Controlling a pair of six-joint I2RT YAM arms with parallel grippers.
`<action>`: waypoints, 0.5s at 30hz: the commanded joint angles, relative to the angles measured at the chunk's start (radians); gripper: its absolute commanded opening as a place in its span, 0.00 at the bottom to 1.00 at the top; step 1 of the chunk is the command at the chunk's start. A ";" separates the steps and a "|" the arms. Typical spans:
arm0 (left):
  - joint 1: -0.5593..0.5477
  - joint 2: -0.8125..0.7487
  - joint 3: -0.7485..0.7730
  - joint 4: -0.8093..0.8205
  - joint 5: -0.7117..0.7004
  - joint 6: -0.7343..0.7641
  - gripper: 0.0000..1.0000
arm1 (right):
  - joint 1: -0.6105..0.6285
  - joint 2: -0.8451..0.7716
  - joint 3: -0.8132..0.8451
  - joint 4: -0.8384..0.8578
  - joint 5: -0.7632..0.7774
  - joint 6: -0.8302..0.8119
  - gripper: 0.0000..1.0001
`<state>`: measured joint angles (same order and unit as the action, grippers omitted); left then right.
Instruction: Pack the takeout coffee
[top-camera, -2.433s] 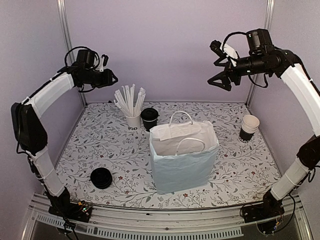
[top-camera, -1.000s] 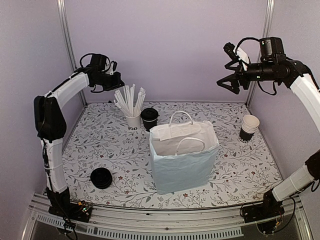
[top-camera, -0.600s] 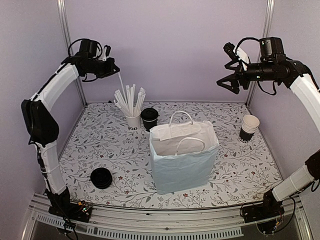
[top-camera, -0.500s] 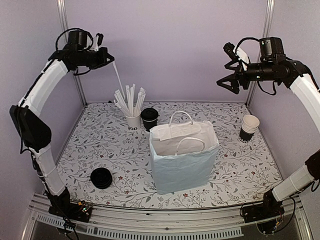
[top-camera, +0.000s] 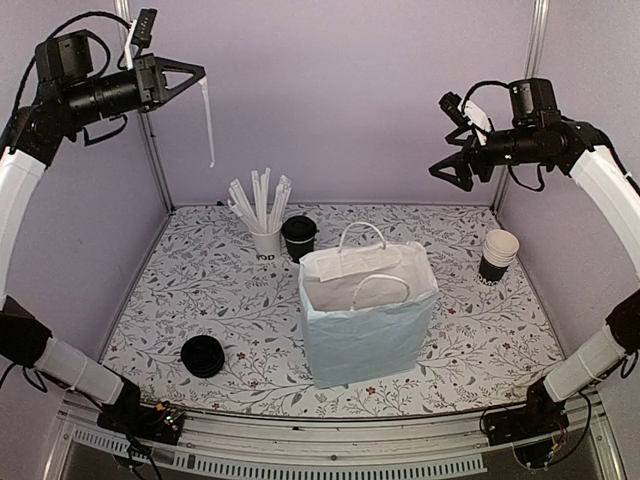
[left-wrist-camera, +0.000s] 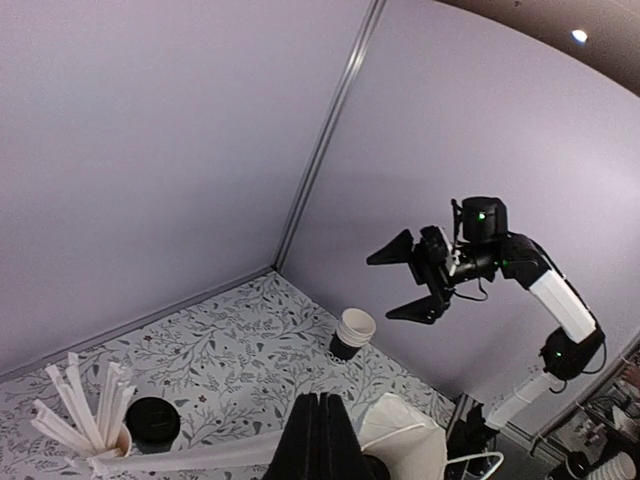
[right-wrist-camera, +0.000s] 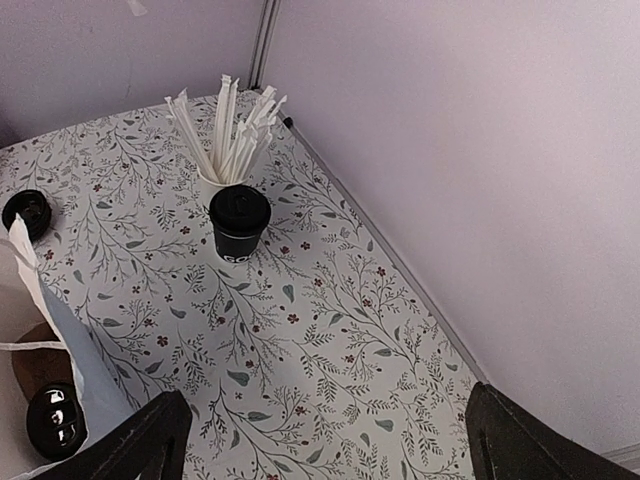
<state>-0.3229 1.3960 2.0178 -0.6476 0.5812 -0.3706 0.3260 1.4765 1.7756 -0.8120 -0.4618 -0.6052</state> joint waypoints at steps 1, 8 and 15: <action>-0.097 -0.039 -0.101 0.054 0.152 -0.077 0.00 | -0.007 0.024 -0.034 0.018 0.044 0.010 0.99; -0.238 -0.104 -0.237 0.202 0.236 -0.203 0.00 | -0.007 0.050 -0.065 0.024 0.063 0.013 0.99; -0.367 -0.109 -0.314 0.244 0.220 -0.245 0.00 | -0.007 0.061 -0.095 0.031 0.068 0.012 0.99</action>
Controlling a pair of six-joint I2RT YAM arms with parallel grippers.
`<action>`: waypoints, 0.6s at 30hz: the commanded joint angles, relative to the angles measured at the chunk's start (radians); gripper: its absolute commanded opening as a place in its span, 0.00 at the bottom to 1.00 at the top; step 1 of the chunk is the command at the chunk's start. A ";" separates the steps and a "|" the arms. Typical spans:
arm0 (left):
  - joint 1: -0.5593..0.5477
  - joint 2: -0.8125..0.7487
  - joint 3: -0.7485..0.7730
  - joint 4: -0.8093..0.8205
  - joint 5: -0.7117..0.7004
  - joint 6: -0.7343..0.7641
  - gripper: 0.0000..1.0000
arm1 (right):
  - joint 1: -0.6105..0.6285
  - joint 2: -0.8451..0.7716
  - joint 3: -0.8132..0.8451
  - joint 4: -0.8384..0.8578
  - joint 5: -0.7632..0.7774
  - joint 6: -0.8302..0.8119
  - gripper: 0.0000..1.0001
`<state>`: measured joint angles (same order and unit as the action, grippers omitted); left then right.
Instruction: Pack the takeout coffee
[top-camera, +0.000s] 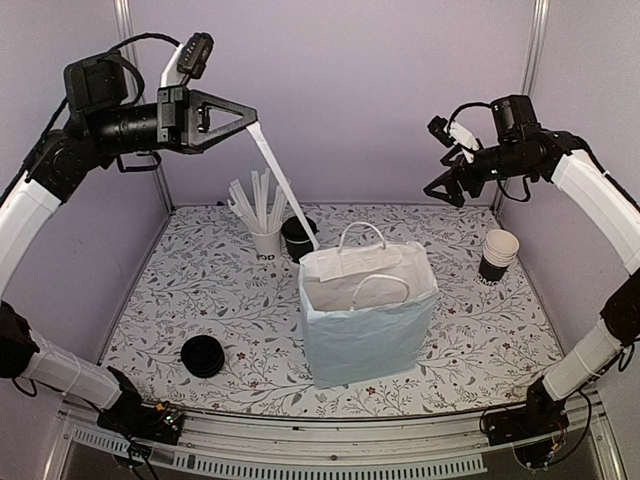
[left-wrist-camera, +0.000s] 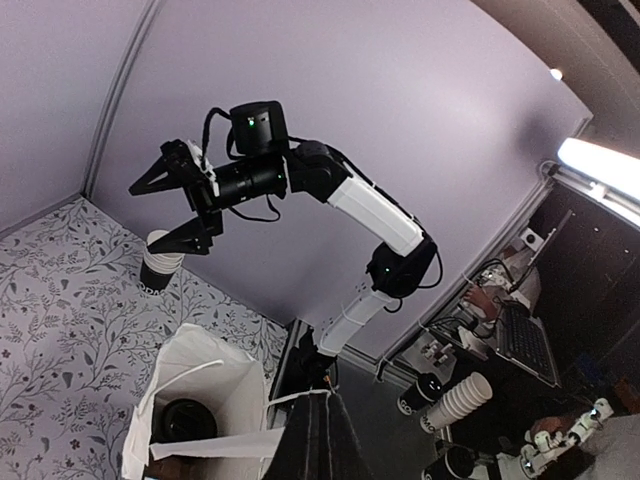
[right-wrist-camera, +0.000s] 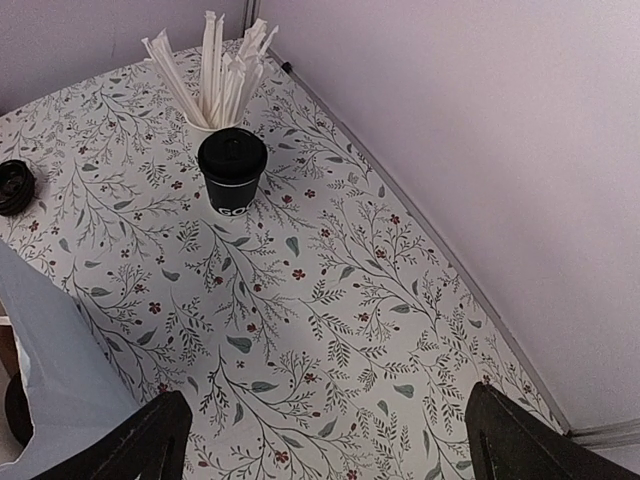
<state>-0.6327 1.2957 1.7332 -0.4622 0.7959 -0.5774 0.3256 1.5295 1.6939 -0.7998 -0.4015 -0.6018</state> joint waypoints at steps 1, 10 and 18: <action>-0.068 -0.010 -0.039 0.059 -0.002 -0.040 0.00 | -0.007 0.006 -0.016 0.019 0.008 0.008 0.99; -0.122 0.040 -0.209 0.166 0.006 -0.092 0.00 | -0.007 -0.009 -0.024 0.021 -0.003 0.005 0.99; -0.139 0.120 -0.110 -0.016 -0.171 0.080 0.52 | -0.019 -0.041 -0.026 0.076 0.091 0.093 0.99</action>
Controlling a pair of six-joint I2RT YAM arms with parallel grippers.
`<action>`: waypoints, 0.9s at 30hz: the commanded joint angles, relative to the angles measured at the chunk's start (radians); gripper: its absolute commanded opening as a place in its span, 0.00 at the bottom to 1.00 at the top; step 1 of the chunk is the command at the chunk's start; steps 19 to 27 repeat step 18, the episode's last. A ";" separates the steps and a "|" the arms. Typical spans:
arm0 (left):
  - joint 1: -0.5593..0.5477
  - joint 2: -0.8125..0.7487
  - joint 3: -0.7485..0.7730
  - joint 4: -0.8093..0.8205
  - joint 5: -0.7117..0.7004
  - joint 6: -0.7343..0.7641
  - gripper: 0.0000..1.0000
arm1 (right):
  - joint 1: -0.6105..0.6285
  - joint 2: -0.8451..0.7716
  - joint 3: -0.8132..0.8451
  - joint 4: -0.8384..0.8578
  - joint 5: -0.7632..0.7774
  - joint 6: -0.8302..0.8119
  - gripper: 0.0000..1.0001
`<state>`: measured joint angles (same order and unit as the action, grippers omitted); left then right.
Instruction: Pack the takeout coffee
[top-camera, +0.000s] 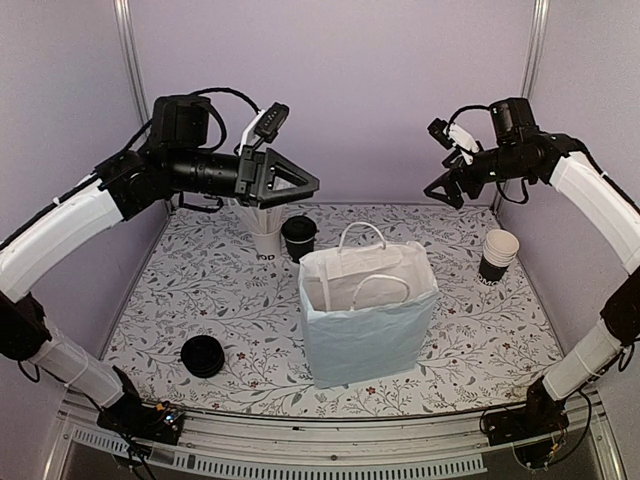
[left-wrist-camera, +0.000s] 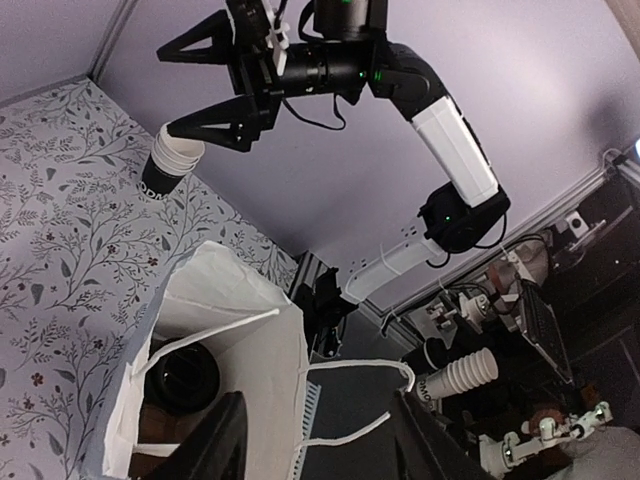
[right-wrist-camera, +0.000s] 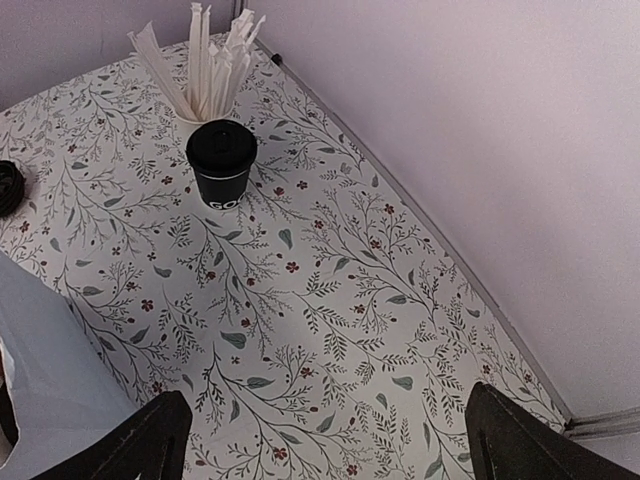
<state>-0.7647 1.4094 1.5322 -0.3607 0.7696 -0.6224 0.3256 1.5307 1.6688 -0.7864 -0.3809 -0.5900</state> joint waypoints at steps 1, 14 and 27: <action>-0.005 0.012 0.123 -0.174 -0.217 0.171 0.58 | -0.032 -0.048 0.005 0.069 0.061 0.096 0.99; 0.184 -0.021 0.020 -0.281 -0.933 0.364 1.00 | -0.101 -0.246 -0.240 0.284 0.152 0.261 0.99; 0.189 -0.083 -0.093 -0.162 -0.926 0.366 1.00 | -0.111 -0.295 -0.302 0.314 0.118 0.283 0.99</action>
